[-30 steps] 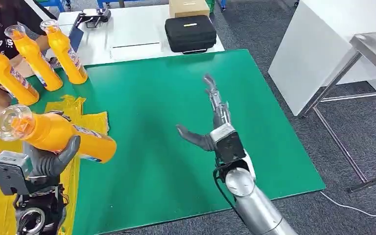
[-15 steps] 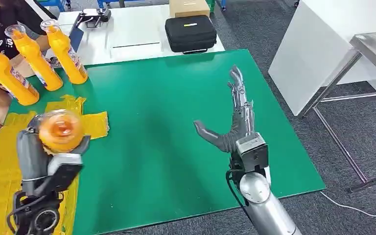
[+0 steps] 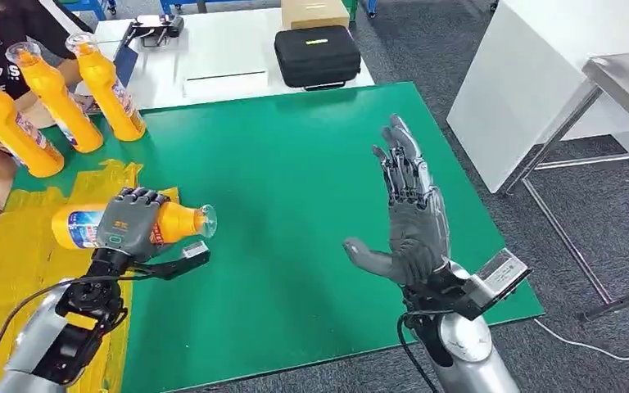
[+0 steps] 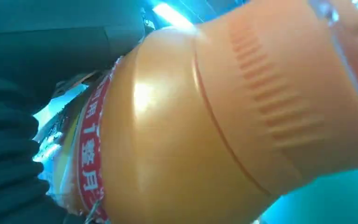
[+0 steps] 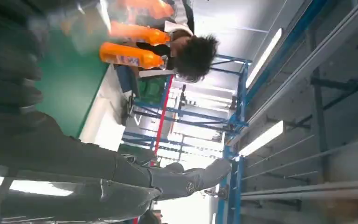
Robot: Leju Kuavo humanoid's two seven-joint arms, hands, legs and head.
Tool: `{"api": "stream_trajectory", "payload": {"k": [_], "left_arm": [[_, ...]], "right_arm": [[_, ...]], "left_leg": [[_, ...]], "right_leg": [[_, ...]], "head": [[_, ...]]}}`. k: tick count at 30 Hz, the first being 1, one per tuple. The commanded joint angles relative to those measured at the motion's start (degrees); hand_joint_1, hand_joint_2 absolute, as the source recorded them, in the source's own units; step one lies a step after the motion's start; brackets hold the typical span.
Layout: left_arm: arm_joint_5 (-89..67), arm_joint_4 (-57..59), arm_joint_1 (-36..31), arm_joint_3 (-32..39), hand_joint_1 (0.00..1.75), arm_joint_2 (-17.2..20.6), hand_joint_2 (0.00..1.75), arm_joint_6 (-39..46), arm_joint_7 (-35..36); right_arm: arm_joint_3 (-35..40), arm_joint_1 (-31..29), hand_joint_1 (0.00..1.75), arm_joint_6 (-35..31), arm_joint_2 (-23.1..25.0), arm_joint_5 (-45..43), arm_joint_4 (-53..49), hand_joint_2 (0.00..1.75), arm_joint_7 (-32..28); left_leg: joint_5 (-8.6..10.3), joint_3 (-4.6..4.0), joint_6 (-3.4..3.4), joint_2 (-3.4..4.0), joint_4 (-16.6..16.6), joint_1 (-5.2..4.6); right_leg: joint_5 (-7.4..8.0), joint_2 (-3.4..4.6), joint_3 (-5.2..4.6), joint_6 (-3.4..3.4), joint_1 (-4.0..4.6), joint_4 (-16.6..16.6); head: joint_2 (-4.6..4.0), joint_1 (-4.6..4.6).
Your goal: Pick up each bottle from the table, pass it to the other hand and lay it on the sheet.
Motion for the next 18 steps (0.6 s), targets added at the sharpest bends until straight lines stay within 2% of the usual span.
{"api": "stream_trajectory", "payload": {"k": [1,2,6,8,9,11,12,16,17,18], "left_arm": [[-0.01,31.2,-15.38,-10.55,1.75,-0.24,1.75,-2.15,-2.11],[0.89,33.24,-15.87,-9.9,1.75,-0.58,1.75,-1.89,-2.62],[1.09,34.17,-15.91,-9.73,1.75,-0.79,1.75,-1.72,-2.52],[1.09,34.17,-15.91,-9.73,1.75,-0.79,1.75,-1.72,-2.52],[1.09,34.17,-15.91,-9.73,1.75,-0.79,1.75,-1.72,-2.52],[1.09,34.17,-15.91,-9.73,1.75,-0.79,1.75,-1.72,-2.52],[1.09,34.17,-15.91,-9.73,1.75,-0.79,1.75,-1.72,-2.52],[2.37,36.35,-15.85,-8.33,1.75,-1.42,1.75,-3.58,-1.18],[2.86,36.66,-15.69,-7.79,0.17,-1.46,1.75,-4.0,-0.84],[4.53,37.03,-15.24,-6.35,0.0,-1.67,1.75,-4.3,-1.06]], "right_arm": [[0.23,0.27,0.0,-0.65,-2.47,1.8,0.04,1.75,0.02],[0.13,0.63,0.0,-0.86,-2.57,2.65,-0.2,1.75,0.11],[-0.13,1.16,0.0,-1.01,-2.67,2.78,-0.36,1.75,0.13],[-0.13,1.16,0.0,-1.01,-2.67,2.78,-0.36,1.75,0.13],[-0.13,1.16,0.0,-1.01,-2.67,2.78,-0.36,1.75,0.13],[-0.13,1.16,0.0,-1.01,-2.67,2.78,-0.36,1.75,0.13],[-0.13,1.16,0.0,-1.01,-2.67,2.78,-0.36,1.75,0.13],[-0.48,1.42,0.0,-1.0,-2.3,3.38,0.03,1.75,0.42],[-0.51,1.36,0.0,-1.04,-2.24,3.42,0.27,1.75,0.44],[-0.62,1.3,0.0,-1.21,-2.16,3.47,0.73,1.75,0.46]], "left_leg": [[-0.1,0.44,-0.21,-0.2,-0.06,0.11],[-0.03,0.19,-0.12,-0.17,-0.04,0.06],[-0.06,0.13,-0.09,-0.04,-0.01,0.08],[-0.18,0.38,-0.17,-0.02,0.01,0.17],[-0.04,0.08,-0.07,-0.06,0.01,0.09],[-0.15,0.3,-0.14,-0.08,0.02,0.17],[-0.03,0.05,-0.06,-0.04,0.01,0.1],[-0.05,0.11,-0.09,-0.06,0.0,0.11],[-0.1,0.18,-0.12,-0.08,0.03,0.15],[-0.16,0.35,-0.18,-0.08,0.02,0.18]], "right_leg": [[-0.17,0.09,0.54,-0.25,0.08,-0.11],[-0.08,-0.01,0.25,-0.14,0.05,-0.06],[-0.05,0.11,0.15,-0.11,0.07,-0.05],[-0.17,0.27,0.42,-0.22,0.14,-0.09],[-0.06,0.08,0.1,-0.09,0.07,-0.03],[-0.16,0.18,0.36,-0.19,0.13,-0.08],[-0.05,0.09,0.06,-0.09,0.07,-0.04],[-0.07,0.11,0.15,-0.13,0.07,-0.05],[-0.11,0.14,0.25,-0.17,0.11,-0.06],[-0.17,0.22,0.43,-0.24,0.12,-0.09]], "head": [[0.0,0.0],[0.0,-0.04],[0.0,-0.02],[0.0,-0.02],[0.0,-0.04],[0.0,-0.04],[0.0,-0.04],[0.02,0.0],[0.0,-0.02],[0.0,-0.02]]}}
